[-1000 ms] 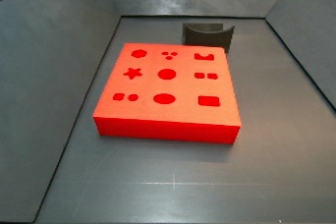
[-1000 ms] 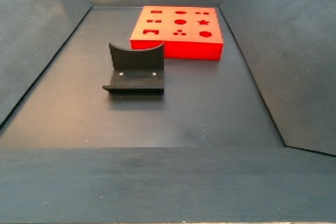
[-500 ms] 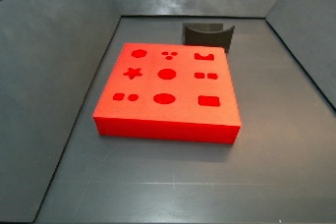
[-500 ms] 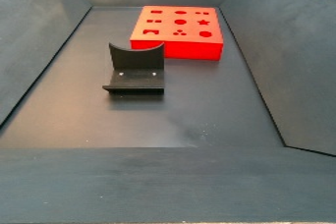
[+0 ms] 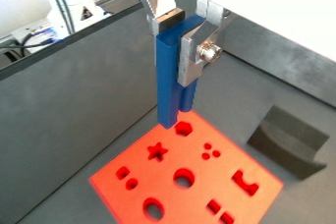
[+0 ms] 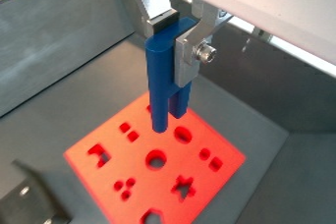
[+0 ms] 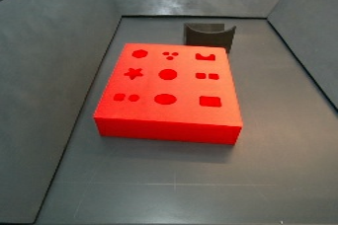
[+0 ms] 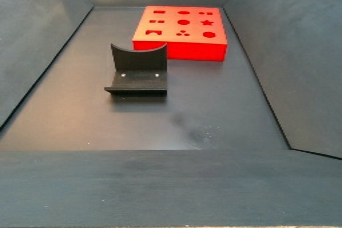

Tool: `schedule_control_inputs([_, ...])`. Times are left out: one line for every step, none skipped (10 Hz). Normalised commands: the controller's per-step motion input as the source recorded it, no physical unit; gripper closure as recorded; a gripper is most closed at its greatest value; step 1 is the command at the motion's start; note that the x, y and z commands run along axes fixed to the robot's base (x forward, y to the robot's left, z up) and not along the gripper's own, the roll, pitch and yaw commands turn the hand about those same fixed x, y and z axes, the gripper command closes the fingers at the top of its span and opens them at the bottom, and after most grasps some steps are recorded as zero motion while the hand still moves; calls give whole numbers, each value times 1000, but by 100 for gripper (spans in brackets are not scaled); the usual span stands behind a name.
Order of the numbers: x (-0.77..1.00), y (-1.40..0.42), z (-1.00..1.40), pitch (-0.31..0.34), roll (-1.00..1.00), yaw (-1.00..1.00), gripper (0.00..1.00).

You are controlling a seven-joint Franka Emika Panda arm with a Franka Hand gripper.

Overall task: Pick up the square-circle object. Move up. Move to above the board. Insert the square-circle object.
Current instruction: Move to above the board, then insert the square-circle object.

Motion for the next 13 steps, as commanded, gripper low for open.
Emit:
schedule_control_inputs([98,-298,55,130,8,11,100])
schedule_control_inputs([70,-172,36,107,8,11,100])
schedule_control_inputs([0,0,0,-11,0,0,100])
schedule_control_inputs([37,86,0,0,-1,-443,100])
schedule_control_inputs([0,0,-160,0,0,-1000,100])
schedule_control_inputs([0,0,-163,0,0,-1000,100])
schedule_control_inputs([0,0,-171,0,0,-1000,100])
schedule_control_inputs([0,0,-257,-1,0,-1000,100])
schedule_control_inputs([0,0,-351,-7,0,-1000,100])
schedule_control_inputs([0,0,-420,-4,0,-1000,100])
schedule_control_inputs([0,0,-517,-40,-19,-1000,100])
schedule_control_inputs([0,0,-549,-73,-37,-1000,100])
schedule_control_inputs([0,0,-546,-74,-31,-1000,100])
